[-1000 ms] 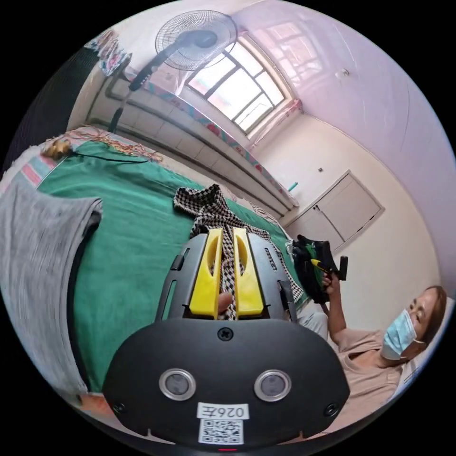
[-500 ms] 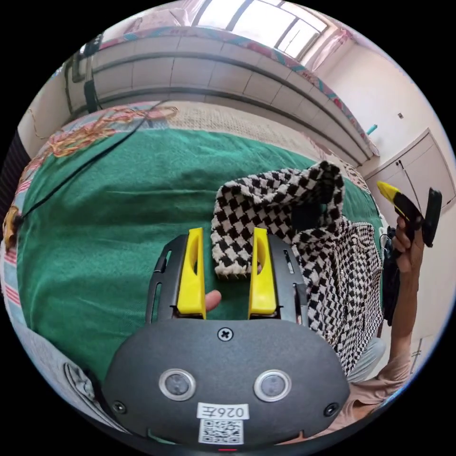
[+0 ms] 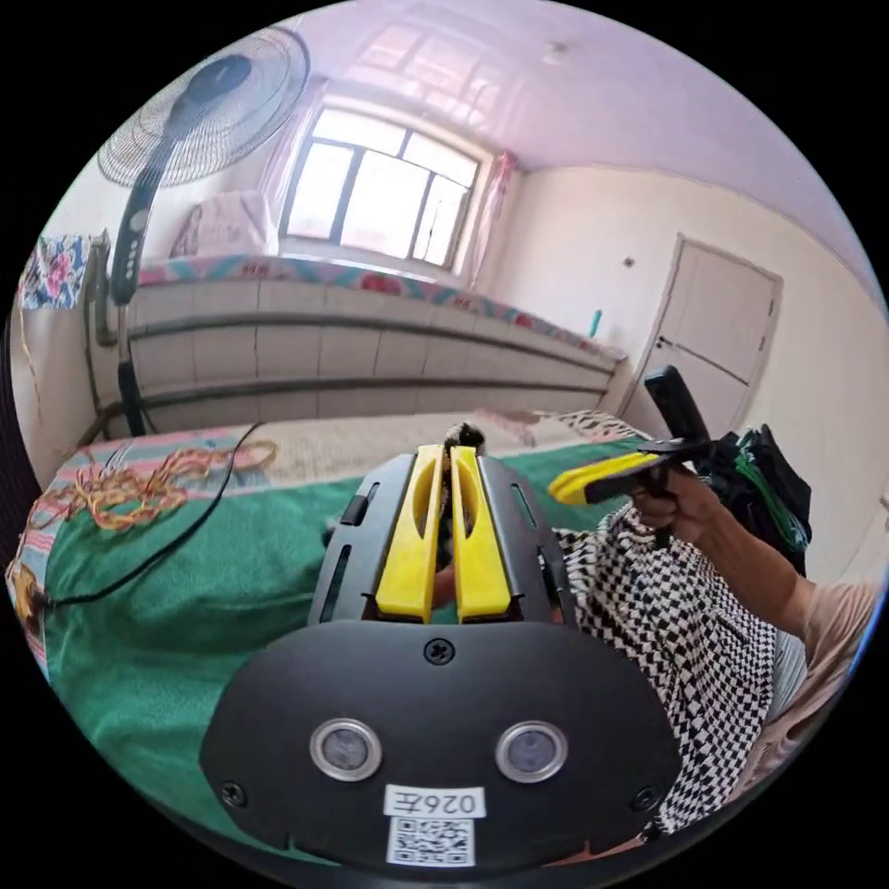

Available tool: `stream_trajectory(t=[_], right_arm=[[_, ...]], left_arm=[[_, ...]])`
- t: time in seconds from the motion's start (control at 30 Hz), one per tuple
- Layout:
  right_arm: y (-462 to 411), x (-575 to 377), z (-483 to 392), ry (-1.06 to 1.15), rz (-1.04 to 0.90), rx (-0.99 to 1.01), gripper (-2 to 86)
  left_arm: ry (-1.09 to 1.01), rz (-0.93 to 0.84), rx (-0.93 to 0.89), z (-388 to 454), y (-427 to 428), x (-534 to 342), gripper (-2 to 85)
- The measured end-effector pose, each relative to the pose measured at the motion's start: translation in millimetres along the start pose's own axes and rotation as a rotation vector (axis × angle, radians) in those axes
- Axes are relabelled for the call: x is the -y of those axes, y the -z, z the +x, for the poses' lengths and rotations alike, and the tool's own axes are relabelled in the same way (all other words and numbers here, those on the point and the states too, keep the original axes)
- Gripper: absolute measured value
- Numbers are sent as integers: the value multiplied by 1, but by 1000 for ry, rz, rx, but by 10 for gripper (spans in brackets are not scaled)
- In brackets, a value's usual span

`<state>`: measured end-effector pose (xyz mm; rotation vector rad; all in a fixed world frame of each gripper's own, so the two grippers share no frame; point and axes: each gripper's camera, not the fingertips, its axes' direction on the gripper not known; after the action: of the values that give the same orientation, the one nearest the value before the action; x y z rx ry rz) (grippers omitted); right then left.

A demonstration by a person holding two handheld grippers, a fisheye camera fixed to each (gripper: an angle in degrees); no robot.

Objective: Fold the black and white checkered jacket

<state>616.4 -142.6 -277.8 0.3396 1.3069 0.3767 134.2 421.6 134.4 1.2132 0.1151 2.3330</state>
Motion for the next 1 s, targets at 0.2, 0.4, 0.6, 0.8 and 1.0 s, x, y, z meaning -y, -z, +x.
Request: stream_trajectory(t=[0.2,0.4,0.6,0.8,1.0], right_arm=[[-3,-12,29,37,84,-13,249],[26,-40,0,232,186,98,44],[81,-151,-58,464,-16,-139,122],[70,-302,-94,533,-481,-139,123],[70,-328,-106,371,-567,-230,133]], left_arm=[[-221,145,-309,70,36,56,-3],[-375,147,-433,150,67,91,-2],[-594,-56,-548,273,114,45,10],[-703,-557,-521,369,131,-79,49],[-684,-632,-264,385,162,-94,46]])
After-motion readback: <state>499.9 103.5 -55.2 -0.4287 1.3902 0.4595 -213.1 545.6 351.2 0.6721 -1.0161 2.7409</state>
